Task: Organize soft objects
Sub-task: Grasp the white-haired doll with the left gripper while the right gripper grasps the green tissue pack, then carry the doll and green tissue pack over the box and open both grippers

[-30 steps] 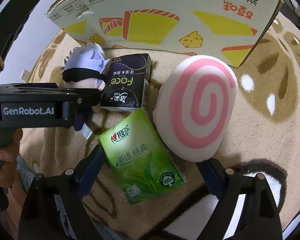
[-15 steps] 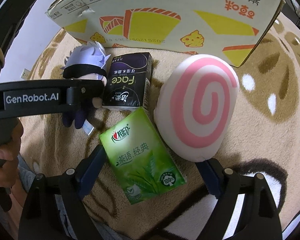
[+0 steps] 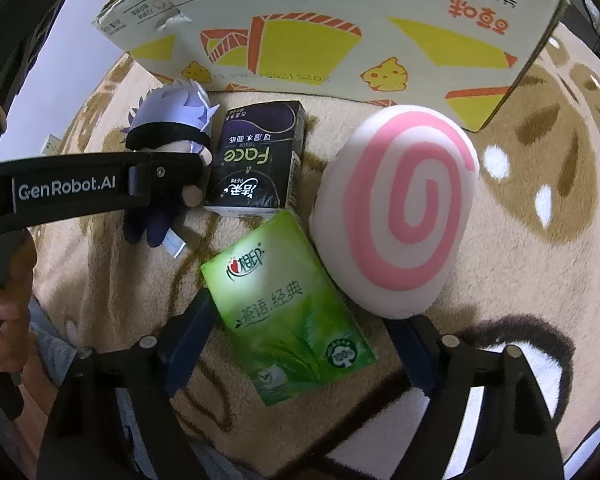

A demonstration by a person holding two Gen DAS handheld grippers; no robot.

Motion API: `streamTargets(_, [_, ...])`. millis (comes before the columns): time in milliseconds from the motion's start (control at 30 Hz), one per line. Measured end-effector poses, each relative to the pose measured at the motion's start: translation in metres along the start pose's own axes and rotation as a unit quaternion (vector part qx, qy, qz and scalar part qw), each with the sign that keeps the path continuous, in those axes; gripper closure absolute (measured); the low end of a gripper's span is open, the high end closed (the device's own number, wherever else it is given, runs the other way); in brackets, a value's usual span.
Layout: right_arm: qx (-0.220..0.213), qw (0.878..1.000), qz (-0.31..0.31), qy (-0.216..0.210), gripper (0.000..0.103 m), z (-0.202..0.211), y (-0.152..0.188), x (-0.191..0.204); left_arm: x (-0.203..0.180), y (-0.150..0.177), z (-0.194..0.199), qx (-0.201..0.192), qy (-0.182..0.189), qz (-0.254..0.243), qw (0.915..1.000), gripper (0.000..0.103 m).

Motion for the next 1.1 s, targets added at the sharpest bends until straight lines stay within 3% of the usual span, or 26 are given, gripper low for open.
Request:
streamTargets(433, [-0.015,0.999,-0.028,-0.043,0.028,0.015,0.008,-0.011,0.003,0.025,0.031,-0.036,-0.026,0.009,0.9990,0.050])
streamTargets(633, [-0.030,0.998,-0.038,-0.049,0.028,0.030,0.014,-0.017,0.000,0.040,0.056,-0.068,-0.053,0.000,0.9963,0.050])
streamTargets(867, [-0.036,0.996,-0.054,-0.065,0.031,0.046,0.026,-0.029,0.001,0.050,0.089,-0.108,-0.052,0.009,0.9927,0.050])
streamTargets(1100, [-0.094,0.993,-0.041,-0.062,0.037,0.087,0.028,-0.036,0.011,0.057,0.120,-0.160,-0.044,0.017,0.9860,0.049])
Point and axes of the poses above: each gripper's, at about its wrist camera, not at the fingertips, and z roughly against the way its jaws point, x to its left, y to its underside, the point moved 7 cm from there along -z, roughly the way its jaws point, and after that the axes turned 6 degrees about x, right-handed, at the moved point
